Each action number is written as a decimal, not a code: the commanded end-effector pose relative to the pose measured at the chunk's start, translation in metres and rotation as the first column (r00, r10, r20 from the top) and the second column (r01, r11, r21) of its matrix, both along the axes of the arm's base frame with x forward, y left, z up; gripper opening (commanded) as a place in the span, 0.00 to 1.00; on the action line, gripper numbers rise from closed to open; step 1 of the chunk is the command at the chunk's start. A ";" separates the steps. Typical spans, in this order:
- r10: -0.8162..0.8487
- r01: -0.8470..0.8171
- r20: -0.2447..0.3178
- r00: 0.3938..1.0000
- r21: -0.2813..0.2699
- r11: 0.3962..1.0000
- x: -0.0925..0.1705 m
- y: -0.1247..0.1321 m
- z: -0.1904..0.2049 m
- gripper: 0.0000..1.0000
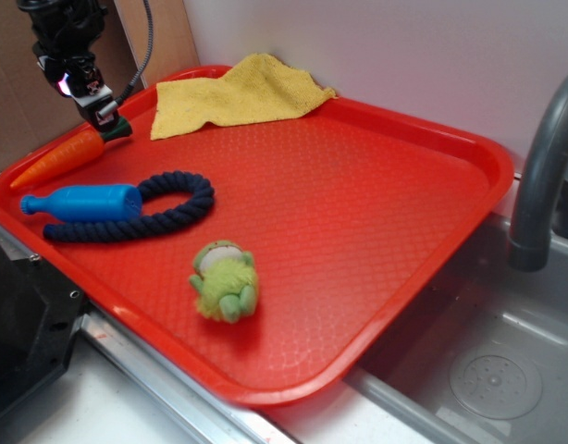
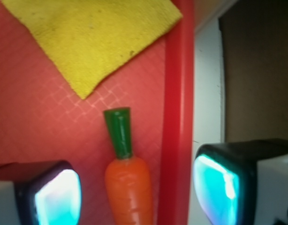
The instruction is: Grab the carrot.
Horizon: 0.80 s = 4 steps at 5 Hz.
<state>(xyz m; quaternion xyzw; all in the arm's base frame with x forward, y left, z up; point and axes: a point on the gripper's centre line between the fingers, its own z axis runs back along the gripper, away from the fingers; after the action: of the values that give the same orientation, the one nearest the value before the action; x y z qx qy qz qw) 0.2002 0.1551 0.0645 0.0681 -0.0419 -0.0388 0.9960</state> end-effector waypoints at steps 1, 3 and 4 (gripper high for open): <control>0.020 -0.019 -0.060 0.998 0.020 1.000 -0.025 0.004 -0.009 1.00; 0.034 -0.042 -0.129 0.991 -0.062 0.997 -0.024 -0.019 -0.040 1.00; 0.088 -0.099 -0.131 0.987 -0.080 0.992 -0.027 -0.029 -0.042 1.00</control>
<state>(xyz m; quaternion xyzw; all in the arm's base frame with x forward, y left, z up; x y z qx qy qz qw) 0.1715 0.1215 0.0148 0.0177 0.0329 0.0169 0.9992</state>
